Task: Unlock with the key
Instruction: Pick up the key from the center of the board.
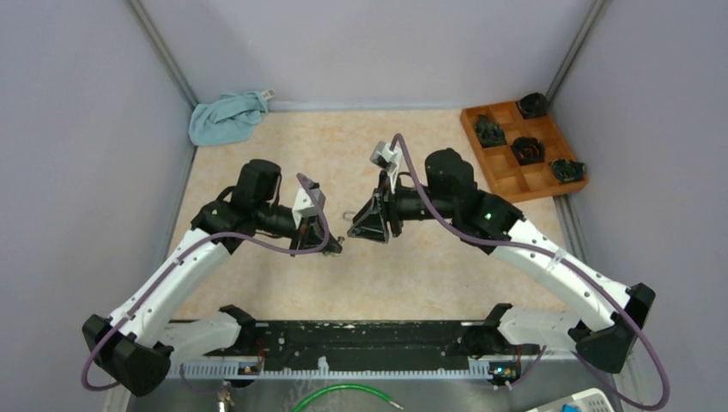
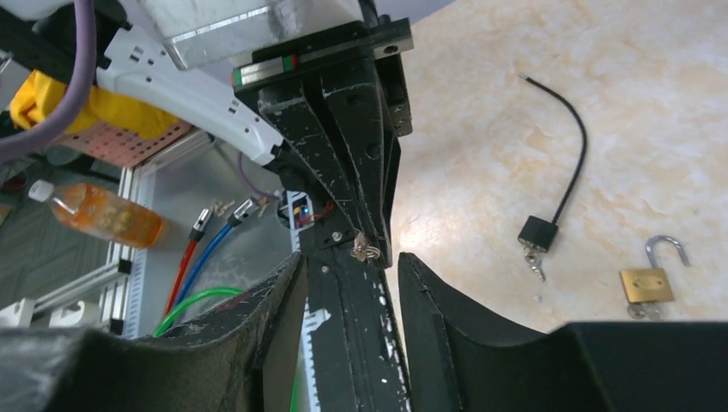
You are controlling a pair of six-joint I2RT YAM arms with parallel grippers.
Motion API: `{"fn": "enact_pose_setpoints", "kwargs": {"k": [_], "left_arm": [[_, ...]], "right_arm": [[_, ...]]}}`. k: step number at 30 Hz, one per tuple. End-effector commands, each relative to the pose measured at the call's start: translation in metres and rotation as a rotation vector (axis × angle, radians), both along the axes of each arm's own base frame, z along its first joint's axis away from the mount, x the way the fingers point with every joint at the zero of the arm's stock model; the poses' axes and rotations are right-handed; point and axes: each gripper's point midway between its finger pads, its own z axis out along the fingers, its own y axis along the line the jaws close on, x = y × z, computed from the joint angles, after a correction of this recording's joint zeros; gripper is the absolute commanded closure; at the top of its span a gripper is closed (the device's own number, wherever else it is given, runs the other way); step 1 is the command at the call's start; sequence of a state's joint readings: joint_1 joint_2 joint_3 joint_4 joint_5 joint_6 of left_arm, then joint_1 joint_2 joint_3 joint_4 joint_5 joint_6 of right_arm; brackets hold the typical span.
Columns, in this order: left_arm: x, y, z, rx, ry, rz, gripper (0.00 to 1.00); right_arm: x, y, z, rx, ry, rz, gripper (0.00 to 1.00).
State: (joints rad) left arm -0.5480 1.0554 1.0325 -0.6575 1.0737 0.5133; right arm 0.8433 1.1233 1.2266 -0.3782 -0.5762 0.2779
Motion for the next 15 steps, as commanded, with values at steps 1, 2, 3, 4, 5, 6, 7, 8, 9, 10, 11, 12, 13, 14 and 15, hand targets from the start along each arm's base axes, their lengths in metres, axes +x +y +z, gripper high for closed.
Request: {"fn": "enact_pose_setpoints", "kwargs": {"k": [1,2,3,4,5,6,7,8,9,10,11,12,13,14,15], "left_arm": [[-0.017,0.003,0.006,0.008,0.075,-0.051,1.0],[-0.018,0.004,0.004,0.019,0.101,-0.047,1.0],[-0.02,0.005,0.003,0.03,0.122,-0.048,1.0],[-0.021,0.005,0.003,0.034,0.136,-0.05,1.0],[-0.021,0.005,0.002,0.041,0.149,-0.049,1.0],[-0.021,0.005,0.002,0.047,0.156,-0.048,1.0],[-0.021,0.006,0.002,0.054,0.167,-0.048,1.0],[-0.021,0.006,0.0,0.063,0.177,-0.046,1.0],[-0.02,0.006,0.0,0.071,0.186,-0.043,1.0],[-0.02,0.006,-0.003,0.086,0.202,-0.039,1.0],[-0.019,0.006,-0.003,0.094,0.205,-0.037,1.0],[-0.019,0.007,-0.005,0.107,0.217,-0.033,1.0],[-0.017,0.007,-0.007,0.121,0.226,-0.027,1.0],[-0.016,0.007,-0.008,0.13,0.233,-0.023,1.0],[-0.015,0.007,-0.009,0.138,0.238,-0.019,1.0]], "right_arm": [[-0.013,0.01,0.019,0.135,-0.12,0.13,0.54],[-0.011,0.011,0.015,0.135,-0.122,0.122,0.54],[-0.008,0.012,0.012,0.133,-0.121,0.115,0.53],[-0.007,0.014,0.009,0.135,-0.12,0.112,0.53],[-0.007,0.015,0.008,0.14,-0.119,0.11,0.53],[-0.007,0.017,0.005,0.141,-0.116,0.112,0.53],[-0.008,0.019,0.002,0.143,-0.116,0.12,0.55],[-0.011,0.021,0.001,0.144,-0.115,0.134,0.57],[-0.014,0.023,0.0,0.143,-0.115,0.149,0.58],[-0.018,0.025,-0.002,0.139,-0.113,0.167,0.59],[-0.02,0.026,-0.005,0.131,-0.115,0.18,0.59],[-0.021,0.027,-0.007,0.122,-0.121,0.186,0.59],[-0.022,0.028,-0.009,0.117,-0.125,0.184,0.58],[-0.021,0.029,-0.011,0.112,-0.132,0.177,0.57],[-0.021,0.031,-0.014,0.108,-0.135,0.171,0.56]]}}
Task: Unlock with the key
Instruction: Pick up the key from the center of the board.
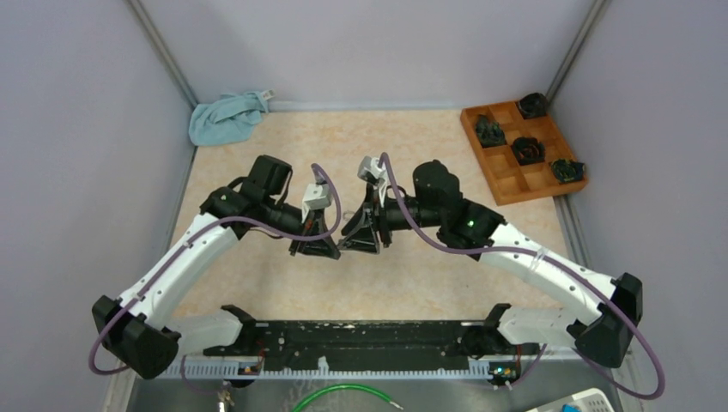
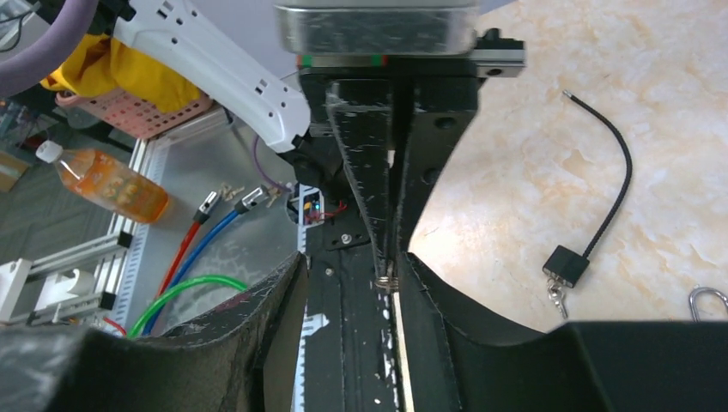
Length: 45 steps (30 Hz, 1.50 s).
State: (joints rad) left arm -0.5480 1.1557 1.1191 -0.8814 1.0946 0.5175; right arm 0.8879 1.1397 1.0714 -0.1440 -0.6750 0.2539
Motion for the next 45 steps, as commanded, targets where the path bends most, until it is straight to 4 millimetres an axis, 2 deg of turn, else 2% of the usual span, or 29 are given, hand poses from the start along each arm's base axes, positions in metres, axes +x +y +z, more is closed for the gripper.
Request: {"fn": "enact_pose_setpoints", "kwargs": {"k": [1,3,7,10,14,16,18,20,23,28,30,36,40,45], "left_arm": [[-0.002,0.002,0.002,0.033,0.036,-0.002,1.0],[-0.002,0.002,0.002,0.037,0.051,0.002,1.0],[-0.003,0.002,0.0,0.049,0.076,0.002,1.0],[-0.005,0.003,-0.001,0.065,0.094,-0.009,1.0],[-0.007,0.005,-0.003,0.082,0.102,-0.027,1.0],[-0.007,0.006,-0.004,0.091,0.101,-0.03,1.0],[-0.007,0.007,-0.005,0.097,0.102,-0.033,1.0],[-0.008,0.008,-0.005,0.102,0.107,-0.039,1.0],[-0.009,0.008,-0.006,0.106,0.112,-0.045,1.0],[-0.012,0.008,-0.005,0.094,0.119,-0.066,1.0],[-0.013,0.008,-0.005,0.095,0.111,-0.077,1.0],[-0.012,0.009,-0.004,0.095,0.086,-0.078,1.0],[-0.011,0.01,-0.006,0.102,0.077,-0.074,1.0],[-0.008,0.01,-0.005,0.106,0.054,-0.069,1.0]], "right_arm": [[-0.003,0.01,0.009,0.05,-0.092,0.016,0.55],[-0.001,0.013,0.002,0.041,-0.109,-0.018,0.5],[0.002,0.018,-0.016,0.023,-0.127,-0.058,0.49],[0.003,0.02,-0.023,0.025,-0.122,-0.066,0.56],[0.002,0.019,-0.026,0.019,-0.123,-0.065,0.74],[-0.002,0.018,-0.025,0.026,-0.121,-0.043,0.75],[-0.002,0.017,-0.026,0.013,-0.119,-0.043,0.72],[0.002,0.014,-0.032,-0.024,-0.116,-0.069,0.64],[0.009,0.011,-0.029,-0.022,-0.124,-0.107,0.53],[0.011,0.014,-0.022,0.028,-0.112,-0.123,0.51],[0.01,0.015,-0.021,0.03,-0.11,-0.107,0.56],[0.004,0.016,-0.019,0.03,-0.078,-0.037,0.84],[0.003,0.012,-0.022,0.016,-0.065,-0.018,0.98],[0.001,0.006,-0.023,0.005,-0.058,-0.003,1.0]]}}
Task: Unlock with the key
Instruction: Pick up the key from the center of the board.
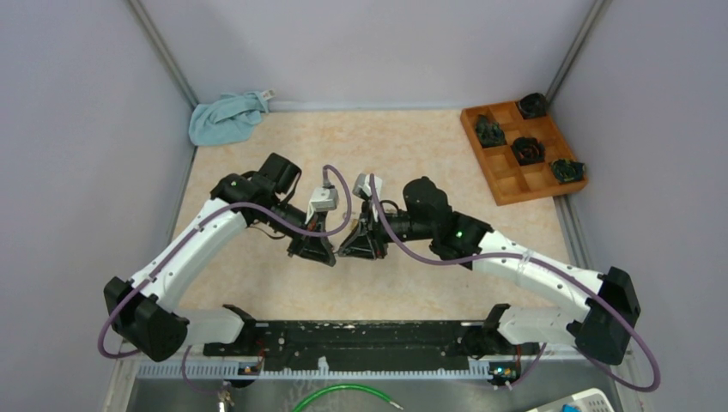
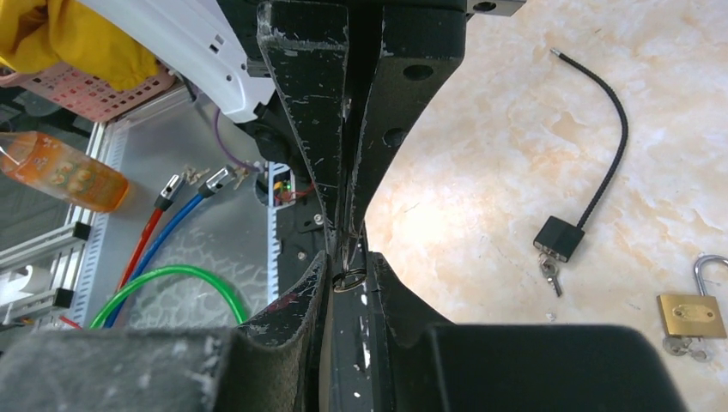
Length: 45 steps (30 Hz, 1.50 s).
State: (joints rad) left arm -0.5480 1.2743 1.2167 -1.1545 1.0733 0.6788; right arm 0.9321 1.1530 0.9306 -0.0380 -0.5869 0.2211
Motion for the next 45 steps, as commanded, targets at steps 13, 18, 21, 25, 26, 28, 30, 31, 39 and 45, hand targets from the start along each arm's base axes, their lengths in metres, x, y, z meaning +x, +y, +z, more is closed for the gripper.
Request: {"fn": "enact_pose_setpoints", "kwargs": {"k": [13,18,21,25,26,28,30,31,39,45], "left_arm": [[0.008,-0.004,0.024,-0.056,-0.104,0.043,0.54],[0.003,-0.009,0.024,-0.106,-0.06,0.05,0.53],[0.003,-0.014,0.027,-0.167,-0.049,0.079,0.56],[0.003,-0.02,0.038,-0.255,-0.067,0.096,0.63],[0.001,-0.021,0.041,-0.27,-0.062,0.094,0.64],[0.001,-0.022,0.046,-0.289,-0.057,0.096,0.66],[0.0,-0.023,0.05,-0.302,-0.056,0.088,0.68],[0.0,-0.023,0.051,-0.305,-0.053,0.087,0.68],[0.0,-0.024,0.064,-0.331,-0.071,0.084,0.82],[0.001,-0.023,0.065,-0.328,-0.082,0.091,0.86]], "right_arm": [[0.001,-0.019,0.03,0.255,-0.034,-0.103,1.0],[-0.004,-0.025,0.043,0.368,-0.013,-0.119,1.0],[-0.005,-0.027,0.051,0.411,-0.001,-0.127,1.0],[-0.006,-0.029,0.06,0.465,0.014,-0.13,1.0],[-0.006,-0.029,0.062,0.474,0.015,-0.131,1.0],[-0.005,-0.029,0.066,0.492,0.014,-0.131,1.0],[-0.005,-0.027,0.068,0.499,0.016,-0.128,1.0],[-0.005,-0.026,0.068,0.502,0.018,-0.124,1.0],[-0.005,-0.019,0.065,0.499,0.02,-0.129,1.0],[-0.002,-0.018,0.063,0.488,0.004,-0.161,1.0]]}}
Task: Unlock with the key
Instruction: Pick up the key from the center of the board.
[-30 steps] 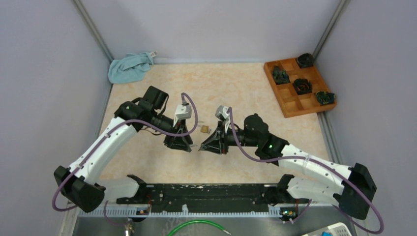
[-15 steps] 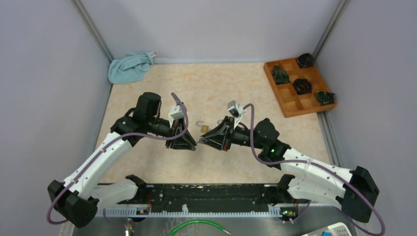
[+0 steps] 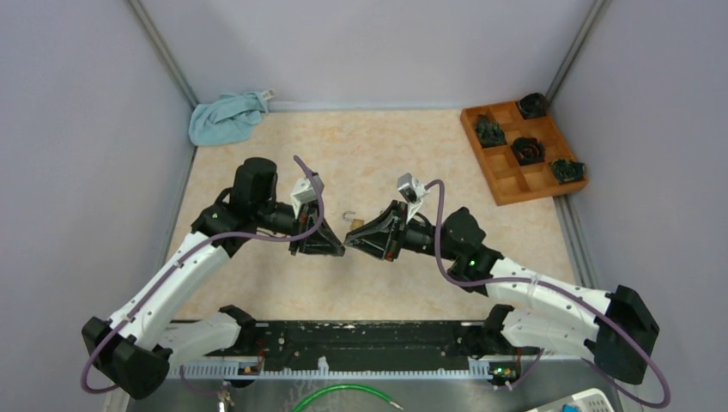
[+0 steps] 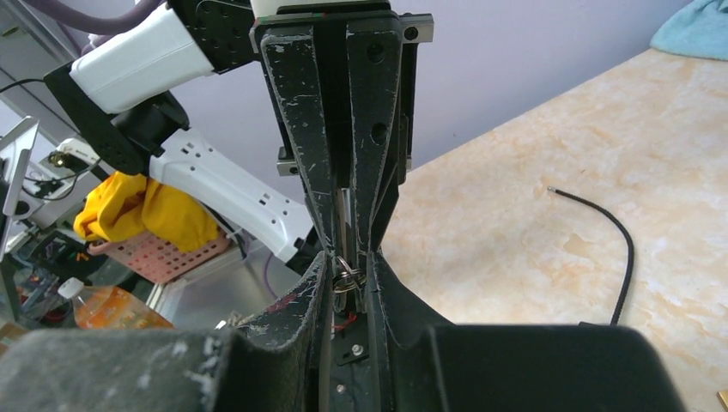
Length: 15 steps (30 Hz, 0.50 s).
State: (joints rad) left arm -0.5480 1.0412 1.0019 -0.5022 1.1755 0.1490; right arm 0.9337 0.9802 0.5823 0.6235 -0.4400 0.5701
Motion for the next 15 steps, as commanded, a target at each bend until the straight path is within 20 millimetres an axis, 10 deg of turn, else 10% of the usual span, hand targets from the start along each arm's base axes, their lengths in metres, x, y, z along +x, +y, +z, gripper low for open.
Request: {"fn": "enact_pose_setpoints", "kwargs": {"k": [1,15], "left_arm": [[-0.0033,0.0001,0.0161,-0.039,-0.041,-0.02,0.84],[-0.0003,0.0041,0.0077,-0.008,-0.087,0.01,0.68]], "right_arm": [[-0.0004,-0.0002,0.018,0.052,-0.056,-0.029,1.0],[0.0066,-0.0014,0.0104,-0.012,-0.07,-0.101,1.0]]}}
